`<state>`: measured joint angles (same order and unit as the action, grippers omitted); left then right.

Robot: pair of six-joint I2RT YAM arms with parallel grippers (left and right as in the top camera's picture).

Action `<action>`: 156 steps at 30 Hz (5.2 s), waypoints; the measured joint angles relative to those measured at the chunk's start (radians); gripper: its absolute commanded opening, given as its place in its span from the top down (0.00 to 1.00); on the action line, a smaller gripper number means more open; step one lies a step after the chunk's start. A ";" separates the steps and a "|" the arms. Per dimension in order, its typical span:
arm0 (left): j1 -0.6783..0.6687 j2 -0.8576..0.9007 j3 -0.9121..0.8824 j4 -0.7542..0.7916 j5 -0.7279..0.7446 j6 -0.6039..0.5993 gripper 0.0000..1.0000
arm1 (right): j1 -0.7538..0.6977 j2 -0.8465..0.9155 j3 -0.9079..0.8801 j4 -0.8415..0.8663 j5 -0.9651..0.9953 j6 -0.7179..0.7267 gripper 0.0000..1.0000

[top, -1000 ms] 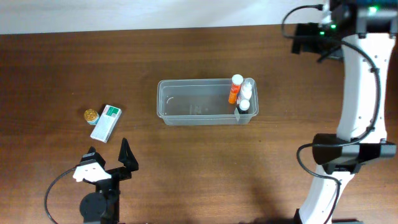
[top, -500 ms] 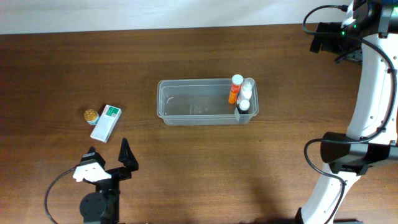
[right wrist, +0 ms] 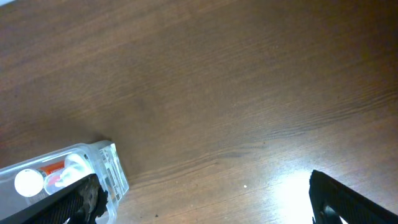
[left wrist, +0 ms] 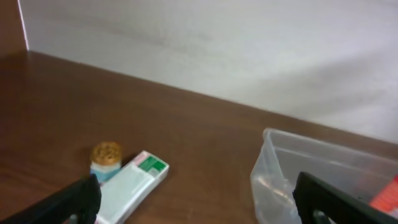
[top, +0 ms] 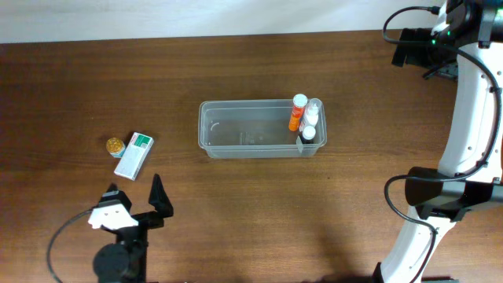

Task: Pack container

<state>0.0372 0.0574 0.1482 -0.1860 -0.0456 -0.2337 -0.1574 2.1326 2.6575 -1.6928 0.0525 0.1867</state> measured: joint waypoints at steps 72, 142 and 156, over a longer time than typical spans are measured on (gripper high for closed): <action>0.280 1.851 1.141 -0.456 -0.009 0.072 0.16 | 0.000 0.000 0.000 0.000 0.000 0.001 0.02; -0.436 1.912 1.790 -0.909 0.261 0.831 0.75 | 0.000 0.000 0.000 0.000 0.000 0.001 0.02; -0.541 1.953 1.783 -0.864 0.230 1.069 0.76 | 0.000 0.000 0.000 0.000 0.000 0.001 0.02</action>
<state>-0.5037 2.0106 1.9316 -1.0496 0.1848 0.8352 -0.1574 2.1326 2.6575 -1.6924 0.0525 0.1875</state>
